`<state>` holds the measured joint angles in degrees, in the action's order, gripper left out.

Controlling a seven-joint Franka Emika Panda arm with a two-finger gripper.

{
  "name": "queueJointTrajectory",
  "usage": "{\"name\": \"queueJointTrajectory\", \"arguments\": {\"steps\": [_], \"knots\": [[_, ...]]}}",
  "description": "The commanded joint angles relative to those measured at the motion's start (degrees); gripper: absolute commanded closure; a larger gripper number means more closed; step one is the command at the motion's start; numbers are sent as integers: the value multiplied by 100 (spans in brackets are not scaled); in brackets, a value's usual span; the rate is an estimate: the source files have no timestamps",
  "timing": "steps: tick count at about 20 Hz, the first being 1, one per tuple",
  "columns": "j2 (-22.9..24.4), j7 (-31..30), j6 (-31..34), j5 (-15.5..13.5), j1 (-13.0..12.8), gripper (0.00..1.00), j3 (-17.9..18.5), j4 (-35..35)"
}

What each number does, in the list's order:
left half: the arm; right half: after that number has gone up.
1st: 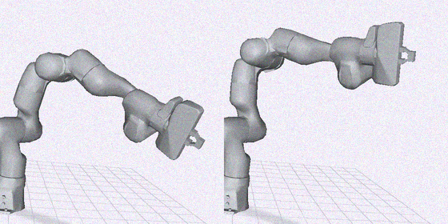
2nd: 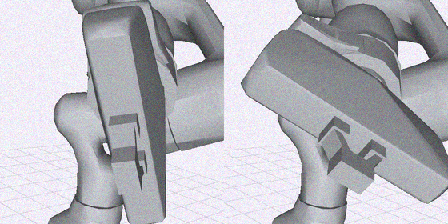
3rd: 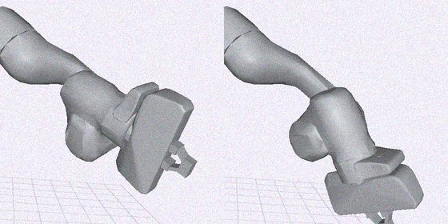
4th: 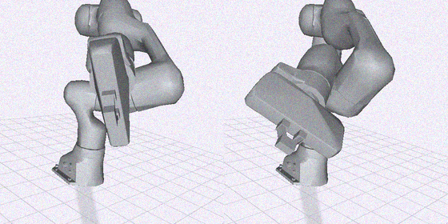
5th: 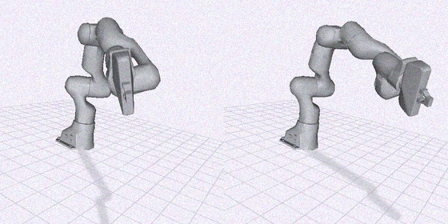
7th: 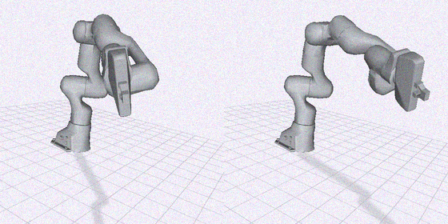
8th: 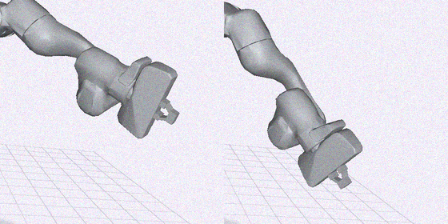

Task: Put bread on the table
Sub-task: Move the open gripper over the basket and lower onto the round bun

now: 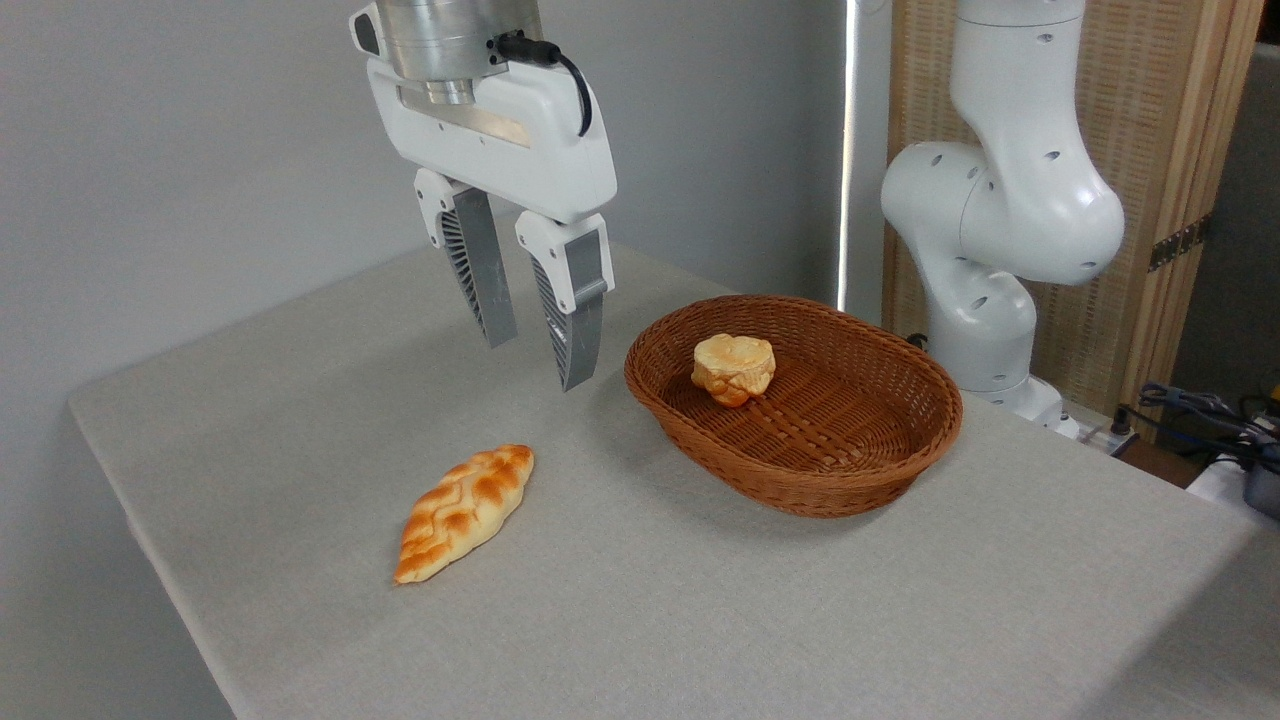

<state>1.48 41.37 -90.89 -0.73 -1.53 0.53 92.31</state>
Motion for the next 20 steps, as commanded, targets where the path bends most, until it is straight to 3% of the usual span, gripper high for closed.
{"name": "queueJointTrajectory", "arguments": {"steps": [1, 11, 14, 18, 20], "knots": [[27, -6, 80, 47, -40, 0, 43, -11], [133, -23, 80, 29, -84, 0, 9, 156], [597, -15, 80, 20, -198, 0, -9, 707], [1081, -58, 168, -76, -838, 0, -18, 1552], [1283, -15, 186, -488, -1164, 0, -18, 1964]]}}
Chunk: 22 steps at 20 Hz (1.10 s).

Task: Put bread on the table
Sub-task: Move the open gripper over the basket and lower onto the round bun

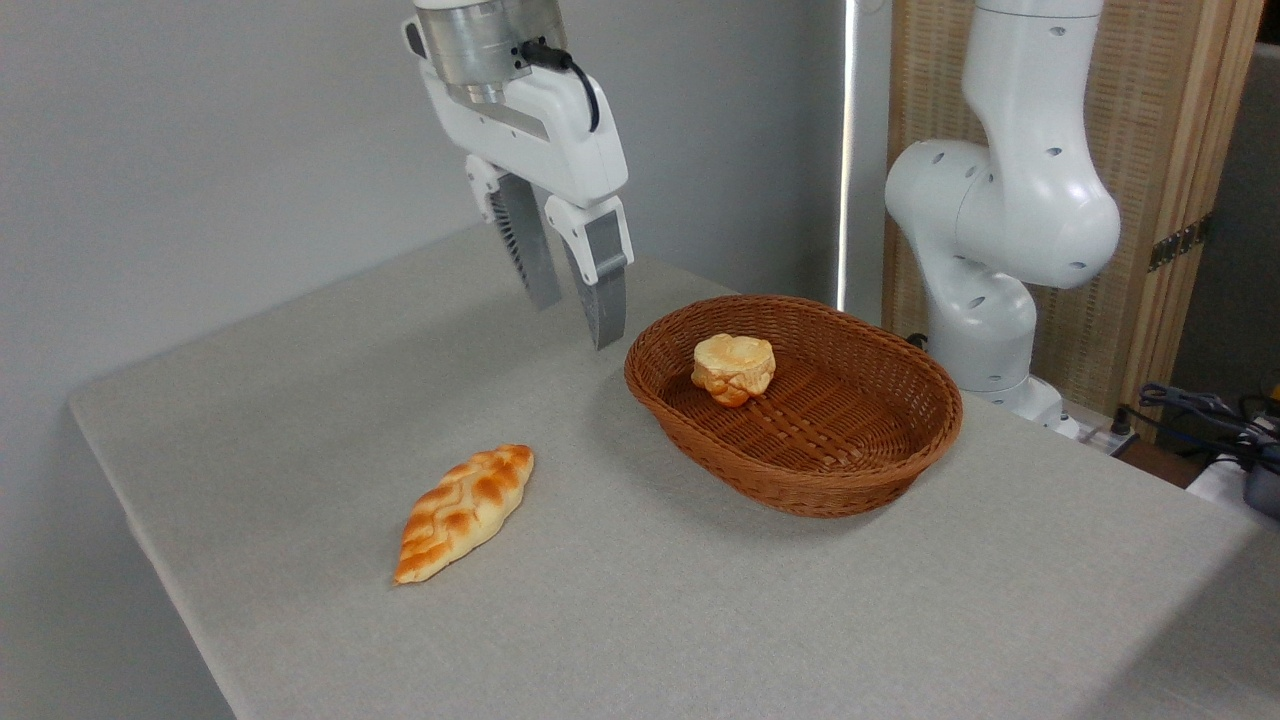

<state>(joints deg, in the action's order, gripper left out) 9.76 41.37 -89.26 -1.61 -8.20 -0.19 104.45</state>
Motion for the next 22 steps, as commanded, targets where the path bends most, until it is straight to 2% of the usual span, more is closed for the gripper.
{"name": "queueJointTrajectory", "arguments": {"steps": [1, 3, 6, 8, 11, 12, 15, 22], "knots": [[569, -15, 14, -471, -655, 0, 63, 953], [946, -6, -30, -463, -954, 0, 72, 1436], [1509, 203, -135, -323, -1192, 0, 90, 2244], [1686, 354, -223, 71, -1438, 0, 90, 2702], [1722, 354, -539, 169, -1799, 0, 90, 3230], [1730, 371, -583, 187, -1826, 0, 90, 3344], [1783, 433, -584, 582, -1835, 0, 81, 3521], [1774, 477, -882, 609, -1949, 0, 81, 3837]]}}
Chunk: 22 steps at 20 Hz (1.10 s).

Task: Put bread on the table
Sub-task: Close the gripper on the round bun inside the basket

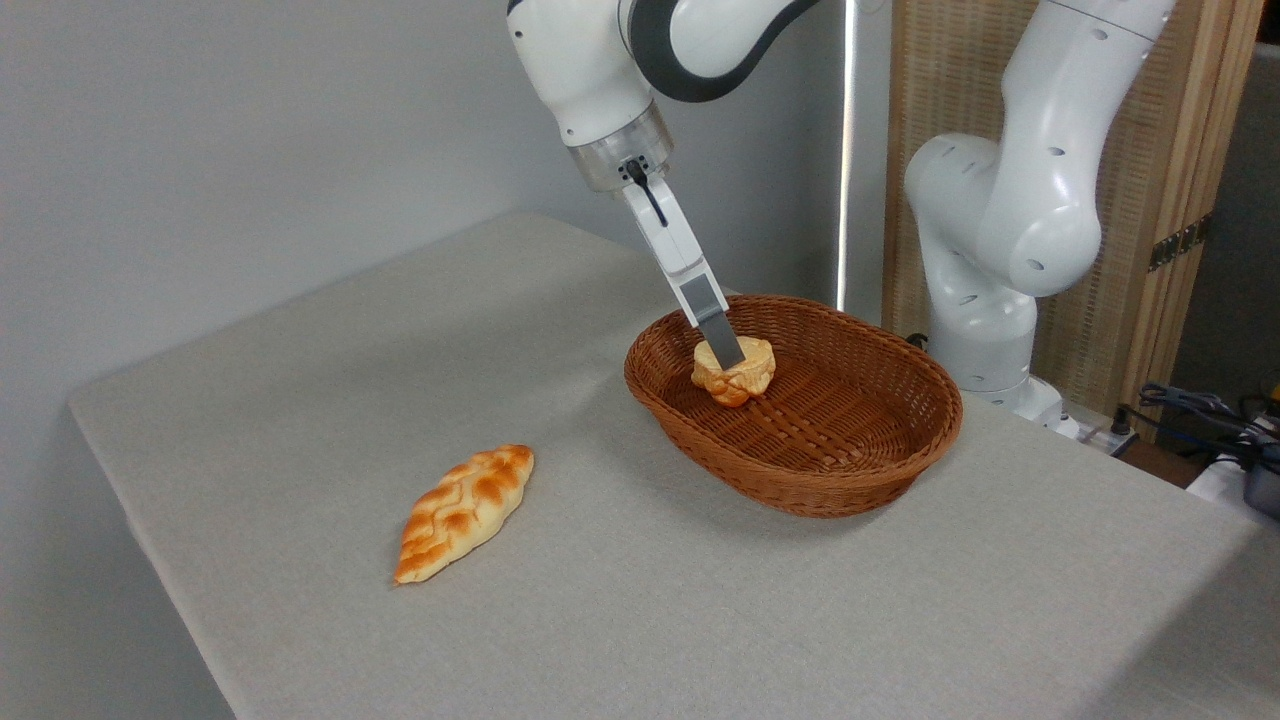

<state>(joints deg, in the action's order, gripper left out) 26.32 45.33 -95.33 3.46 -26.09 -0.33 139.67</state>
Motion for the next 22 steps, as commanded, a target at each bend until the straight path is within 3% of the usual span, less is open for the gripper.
{"name": "queueJointTrajectory", "arguments": {"steps": [1, 5, 11, 22], "knots": [[119, 81, -302, 102, -168, 0, 85, 350], [119, 81, -319, 128, -168, 0, 85, 359], [163, 90, -328, 479, -159, 2, 77, 324], [145, 99, -328, 480, -212, 5, 68, 500]]}}
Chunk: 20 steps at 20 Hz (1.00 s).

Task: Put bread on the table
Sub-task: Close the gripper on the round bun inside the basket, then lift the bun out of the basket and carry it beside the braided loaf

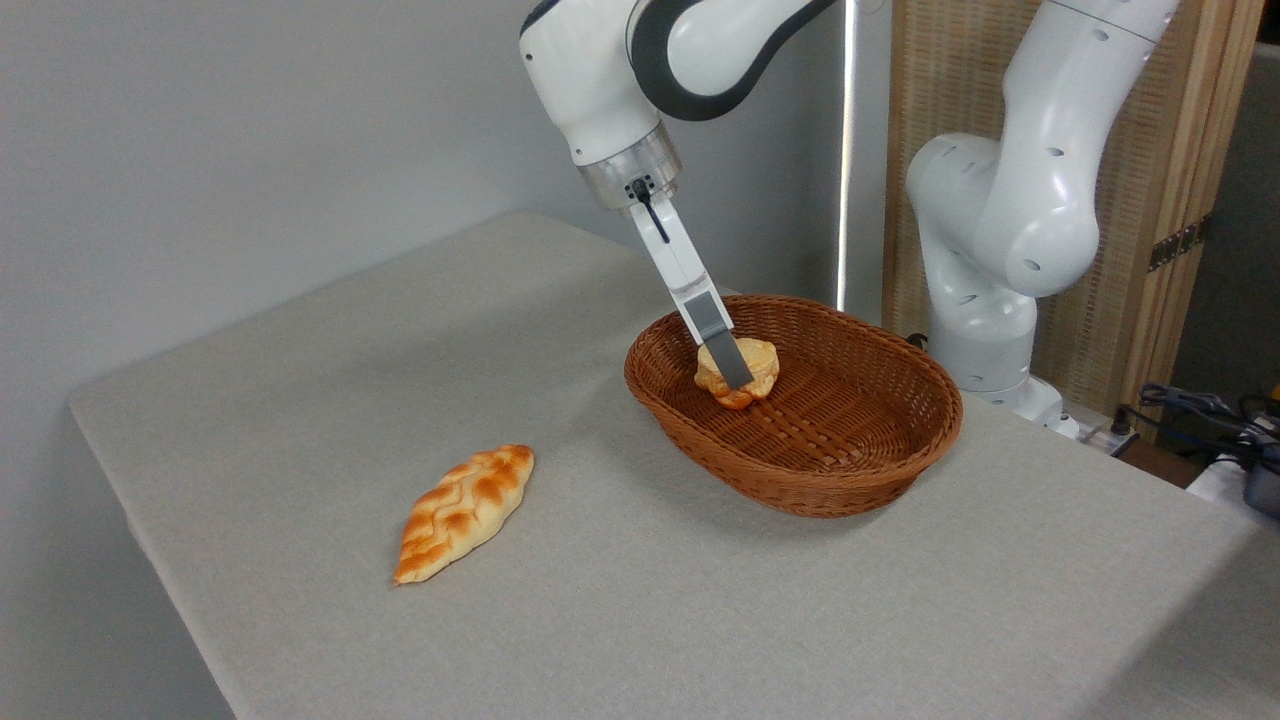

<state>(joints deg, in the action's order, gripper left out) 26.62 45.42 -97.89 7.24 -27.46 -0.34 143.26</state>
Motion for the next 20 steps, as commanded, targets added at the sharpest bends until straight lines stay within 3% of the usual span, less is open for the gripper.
{"name": "queueJointTrajectory", "arguments": {"steps": [1, 3, 8, 10, 20], "knots": [[115, 90, -73, 102, -75, 5, 69, 167], [115, 90, -73, 102, -75, 11, 69, 184], [115, 90, -73, 102, -66, 52, 78, 193], [115, 107, -73, 111, -66, 63, 78, 184], [115, 160, 15, 102, -57, 65, 112, 132]]}}
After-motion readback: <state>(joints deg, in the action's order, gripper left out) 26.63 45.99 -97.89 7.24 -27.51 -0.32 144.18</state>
